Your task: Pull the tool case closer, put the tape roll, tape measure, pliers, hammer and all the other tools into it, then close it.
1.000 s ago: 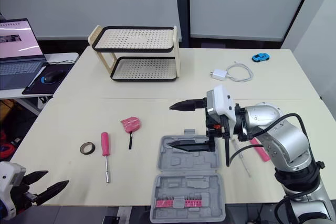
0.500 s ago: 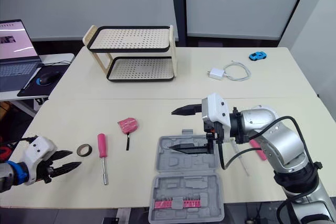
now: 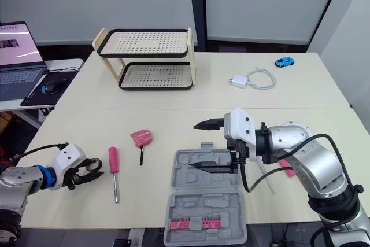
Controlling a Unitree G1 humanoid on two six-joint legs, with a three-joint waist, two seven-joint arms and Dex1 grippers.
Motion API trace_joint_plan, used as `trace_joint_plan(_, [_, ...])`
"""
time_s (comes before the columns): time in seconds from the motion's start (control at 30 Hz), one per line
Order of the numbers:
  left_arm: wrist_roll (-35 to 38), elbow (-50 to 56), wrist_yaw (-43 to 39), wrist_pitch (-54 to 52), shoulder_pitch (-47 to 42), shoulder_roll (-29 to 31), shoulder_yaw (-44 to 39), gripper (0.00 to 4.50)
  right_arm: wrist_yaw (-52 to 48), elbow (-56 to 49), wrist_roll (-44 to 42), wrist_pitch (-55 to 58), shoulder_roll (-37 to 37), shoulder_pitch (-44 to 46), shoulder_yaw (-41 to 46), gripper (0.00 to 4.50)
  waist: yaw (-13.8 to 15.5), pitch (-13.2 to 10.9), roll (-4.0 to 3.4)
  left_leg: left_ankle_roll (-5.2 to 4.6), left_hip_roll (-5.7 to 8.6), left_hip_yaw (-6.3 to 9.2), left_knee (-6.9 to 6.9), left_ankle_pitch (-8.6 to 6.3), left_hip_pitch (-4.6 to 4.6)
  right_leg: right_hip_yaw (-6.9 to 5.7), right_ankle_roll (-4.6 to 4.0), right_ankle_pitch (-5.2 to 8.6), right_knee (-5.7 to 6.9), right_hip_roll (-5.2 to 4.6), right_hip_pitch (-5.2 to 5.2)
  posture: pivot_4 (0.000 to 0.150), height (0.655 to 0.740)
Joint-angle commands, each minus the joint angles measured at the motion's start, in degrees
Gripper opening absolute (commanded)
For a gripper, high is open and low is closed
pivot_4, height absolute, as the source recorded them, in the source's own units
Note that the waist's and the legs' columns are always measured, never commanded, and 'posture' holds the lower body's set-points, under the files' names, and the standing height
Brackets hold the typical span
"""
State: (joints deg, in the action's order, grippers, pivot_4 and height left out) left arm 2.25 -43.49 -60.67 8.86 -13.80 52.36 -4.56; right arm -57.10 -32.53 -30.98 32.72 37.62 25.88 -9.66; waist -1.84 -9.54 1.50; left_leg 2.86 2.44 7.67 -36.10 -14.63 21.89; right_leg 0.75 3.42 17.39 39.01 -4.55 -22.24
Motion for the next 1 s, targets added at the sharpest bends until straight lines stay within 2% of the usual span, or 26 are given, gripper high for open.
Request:
trace_joint_plan(0.03, [-2.1,-4.0,0.9,0.4,-1.5,-0.2,1.7,2.14,0.7,-2.9,-1.6,0.6,0.7,0.3,1.7,4.5,0.0,0.0,-0.01,0.0,0.0,0.0,-0.01,0.0,-0.01,-0.02,0.0,0.0,0.01,0.0,0.01,0.15,0.74])
trace_joint_plan(0.27, [-0.4,-5.9,-1.1,1.2,-2.1,0.3,1.1,0.06,1.2,-3.3,-1.6,0.7,0.5,0.4,1.2,4.5,0.0,0.0,-0.03,0.0,-0.01,0.02,-0.01,0.01,-0.04,-0.02,0.0,0.0,0.04,0.04,0.03,0.15,0.74])
trace_joint_plan(0.43, [3.1,-4.4,-4.5,-3.9,-3.2,2.3,-1.2,0.02,1.1,-2.7,-1.2,0.3,0.1,0.5,0.7,4.5,-0.1,0.0,-0.02,0.0,-0.01,0.02,-0.01,0.0,-0.02,-0.02,0.0,0.0,0.04,0.05,0.02,0.15,0.74])
trace_joint_plan(0.63, [10.6,3.9,-12.9,-18.4,-1.6,8.9,-6.8,0.02,1.3,-2.3,-0.8,-0.1,-0.3,0.4,0.2,4.5,-0.5,0.0,0.1,0.0,-0.08,0.07,-0.01,0.0,0.03,-0.05,-0.01,0.0,0.02,0.36,-0.03,0.15,0.74])
trace_joint_plan(0.83, [16.0,16.2,-18.3,-30.4,4.2,14.5,-10.6,0.02,1.5,-1.7,-0.1,-0.9,-0.9,0.0,-0.3,4.5,-0.7,-0.1,-0.01,0.0,-0.2,0.06,0.01,0.0,0.0,0.05,-0.02,0.01,0.02,0.34,-0.02,0.15,0.74])
trace_joint_plan(1.0, [21.8,35.0,-19.1,-41.6,3.4,15.4,-10.0,0.02,1.1,-1.5,0.9,-1.6,-0.9,-0.9,-0.6,4.5,-0.1,-0.1,0.04,0.01,-0.24,0.06,-0.01,0.0,0.06,0.03,-0.02,0.01,0.0,0.34,0.0,0.15,0.74])
